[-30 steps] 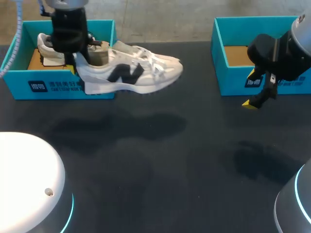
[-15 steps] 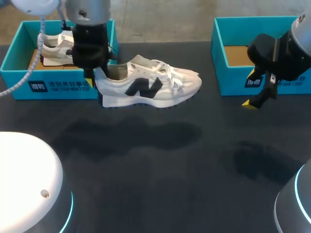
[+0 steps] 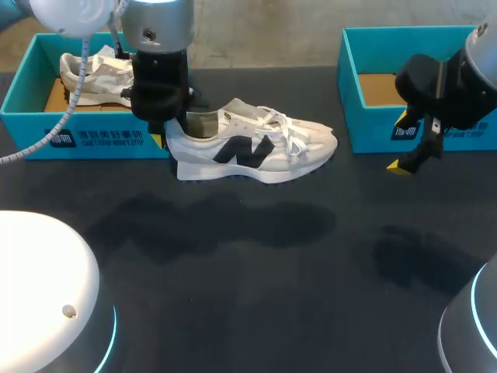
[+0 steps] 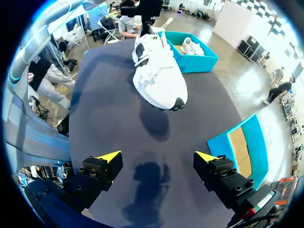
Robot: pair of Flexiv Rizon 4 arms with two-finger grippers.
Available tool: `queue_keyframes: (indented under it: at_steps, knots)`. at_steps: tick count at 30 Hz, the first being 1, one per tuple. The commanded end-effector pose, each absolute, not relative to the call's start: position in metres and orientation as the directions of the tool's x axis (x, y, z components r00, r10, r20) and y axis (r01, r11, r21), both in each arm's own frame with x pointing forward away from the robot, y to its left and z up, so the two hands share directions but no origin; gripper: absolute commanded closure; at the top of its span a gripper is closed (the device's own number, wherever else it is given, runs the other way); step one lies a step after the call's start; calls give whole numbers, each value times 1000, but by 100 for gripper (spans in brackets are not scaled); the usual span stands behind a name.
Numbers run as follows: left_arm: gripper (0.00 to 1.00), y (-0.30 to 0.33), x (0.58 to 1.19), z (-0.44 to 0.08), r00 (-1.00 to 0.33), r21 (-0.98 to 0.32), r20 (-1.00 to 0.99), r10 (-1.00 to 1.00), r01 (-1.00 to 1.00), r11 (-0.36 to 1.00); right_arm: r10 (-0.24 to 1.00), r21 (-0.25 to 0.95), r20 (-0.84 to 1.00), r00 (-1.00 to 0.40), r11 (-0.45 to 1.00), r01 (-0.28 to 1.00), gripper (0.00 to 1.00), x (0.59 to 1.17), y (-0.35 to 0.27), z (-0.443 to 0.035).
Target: Take the shoe out of the shoebox, open the shoe tongue, remove and reinsert the insole, then place the shoe into the shoebox
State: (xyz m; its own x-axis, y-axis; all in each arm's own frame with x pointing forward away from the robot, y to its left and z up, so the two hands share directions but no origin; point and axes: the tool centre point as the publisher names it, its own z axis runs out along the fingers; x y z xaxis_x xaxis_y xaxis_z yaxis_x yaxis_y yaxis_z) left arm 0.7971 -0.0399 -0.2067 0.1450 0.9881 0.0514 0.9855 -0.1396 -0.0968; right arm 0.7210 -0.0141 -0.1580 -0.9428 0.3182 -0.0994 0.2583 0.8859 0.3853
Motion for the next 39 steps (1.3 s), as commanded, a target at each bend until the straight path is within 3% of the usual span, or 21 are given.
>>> queue_keyframes:
  at_steps: [1, 28, 39]
  knots:
    - [100, -38, 788, -217, 158, -61, 35, 987, 986, -156, 319, 383, -98, -943, 886, 260, 0, 723, -13, -159]
    - [100, -49, 776, -332, 119, 33, 7, 993, 992, -119, 319, 383, -98, -943, 886, 260, 0, 723, -13, -159]
    - [100, -51, 783, -369, 107, 0, 14, 994, 994, -107, 319, 383, -98, -943, 886, 260, 0, 723, -13, -159]
